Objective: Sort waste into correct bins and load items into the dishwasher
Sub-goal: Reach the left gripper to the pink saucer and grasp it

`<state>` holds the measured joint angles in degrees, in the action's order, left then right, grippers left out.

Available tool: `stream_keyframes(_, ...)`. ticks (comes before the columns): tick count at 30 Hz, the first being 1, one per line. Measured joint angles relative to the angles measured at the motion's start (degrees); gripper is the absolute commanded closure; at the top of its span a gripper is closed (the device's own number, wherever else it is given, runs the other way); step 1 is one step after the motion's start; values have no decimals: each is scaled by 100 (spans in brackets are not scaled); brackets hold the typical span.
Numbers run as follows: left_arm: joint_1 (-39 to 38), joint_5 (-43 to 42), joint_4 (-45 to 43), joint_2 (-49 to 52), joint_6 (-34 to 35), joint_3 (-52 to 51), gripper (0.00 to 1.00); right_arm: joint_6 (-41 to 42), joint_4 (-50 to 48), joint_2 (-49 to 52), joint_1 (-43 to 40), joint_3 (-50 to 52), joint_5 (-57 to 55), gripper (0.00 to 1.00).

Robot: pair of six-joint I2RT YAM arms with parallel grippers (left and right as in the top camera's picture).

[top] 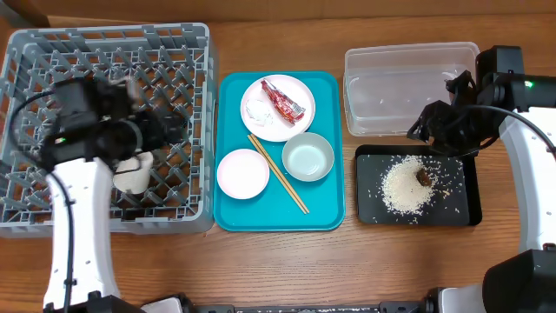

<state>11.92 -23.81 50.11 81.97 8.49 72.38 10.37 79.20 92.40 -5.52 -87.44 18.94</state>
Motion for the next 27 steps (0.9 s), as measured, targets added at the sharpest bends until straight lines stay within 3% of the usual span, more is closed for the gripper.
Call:
stream_keyframes(10,-2618,852,98,57,-2,0,0,-13,11,0,0,0,-11,34)
stream_keyframes(18,-3620,1698,339,903,-2,-2,0,-9,13,0,0,0,-11,34)
stream_keyframes(24,-3783,1956,439,1897,24,-2,21,-11,11,0,0,0,-11,34)
stream_keyframes(27,-3783,1996,459,2240,46,-2,41,-11,13,0,0,0,-11,34)
